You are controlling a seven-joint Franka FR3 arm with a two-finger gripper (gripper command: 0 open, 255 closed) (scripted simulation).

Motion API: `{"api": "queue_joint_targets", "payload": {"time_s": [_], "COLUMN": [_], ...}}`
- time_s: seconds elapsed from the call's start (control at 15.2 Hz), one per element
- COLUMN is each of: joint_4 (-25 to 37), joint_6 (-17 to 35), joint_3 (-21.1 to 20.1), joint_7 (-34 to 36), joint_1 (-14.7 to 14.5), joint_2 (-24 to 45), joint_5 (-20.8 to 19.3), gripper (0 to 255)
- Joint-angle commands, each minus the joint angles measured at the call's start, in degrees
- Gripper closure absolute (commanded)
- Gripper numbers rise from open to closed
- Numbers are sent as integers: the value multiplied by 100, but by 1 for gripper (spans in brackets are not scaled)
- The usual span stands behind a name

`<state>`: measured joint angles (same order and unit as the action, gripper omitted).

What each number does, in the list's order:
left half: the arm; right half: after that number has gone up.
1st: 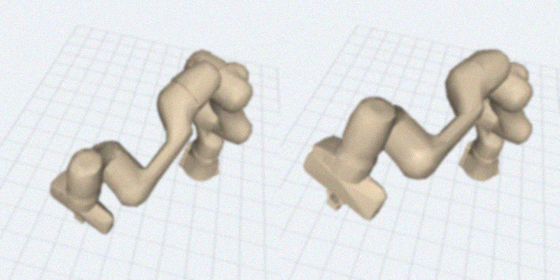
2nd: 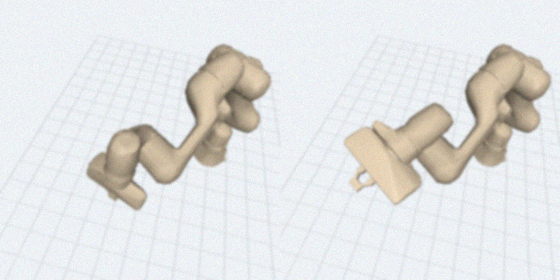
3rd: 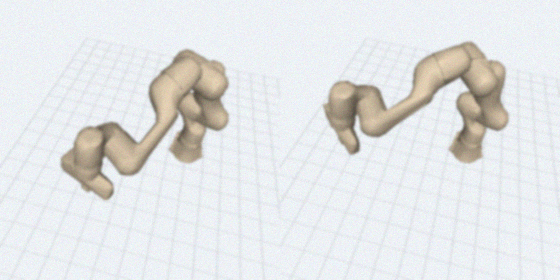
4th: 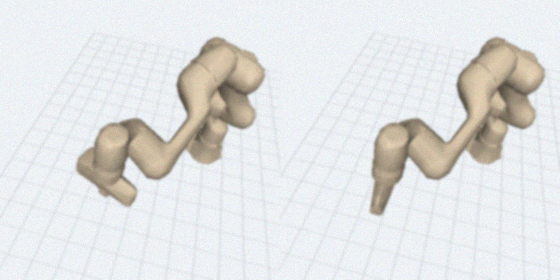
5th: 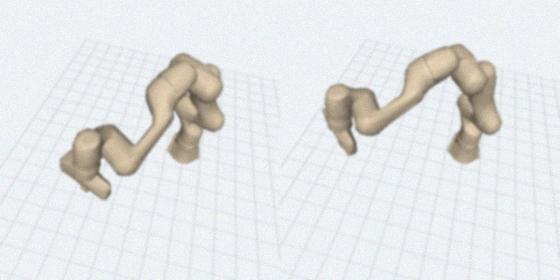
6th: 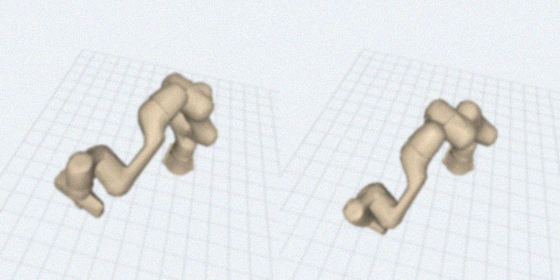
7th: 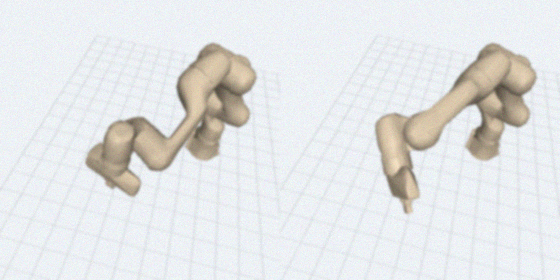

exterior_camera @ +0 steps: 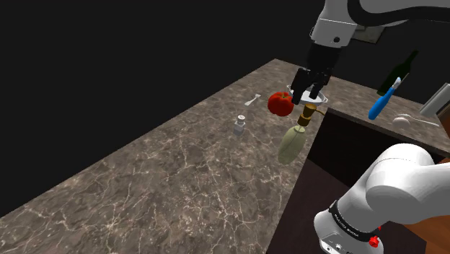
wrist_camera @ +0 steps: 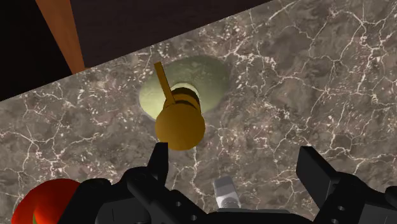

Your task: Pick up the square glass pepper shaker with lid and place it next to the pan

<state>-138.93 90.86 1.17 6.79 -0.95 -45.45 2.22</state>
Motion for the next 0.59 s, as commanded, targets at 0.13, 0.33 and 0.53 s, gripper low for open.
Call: {"api": "queue_joint_targets", "payload": {"time_s": [0.13,0.33,0.53], "joint_4": [44,172,371], "joint_6": [316,758,1152], "joint_3": [-52,-125,-191], "joint_7": [60,153,248], "joint_1": [-6,-11,-10], "joint_2": [428,1099,1794], "joint_5": [10,14,4], "gripper": [0,0,0]}}
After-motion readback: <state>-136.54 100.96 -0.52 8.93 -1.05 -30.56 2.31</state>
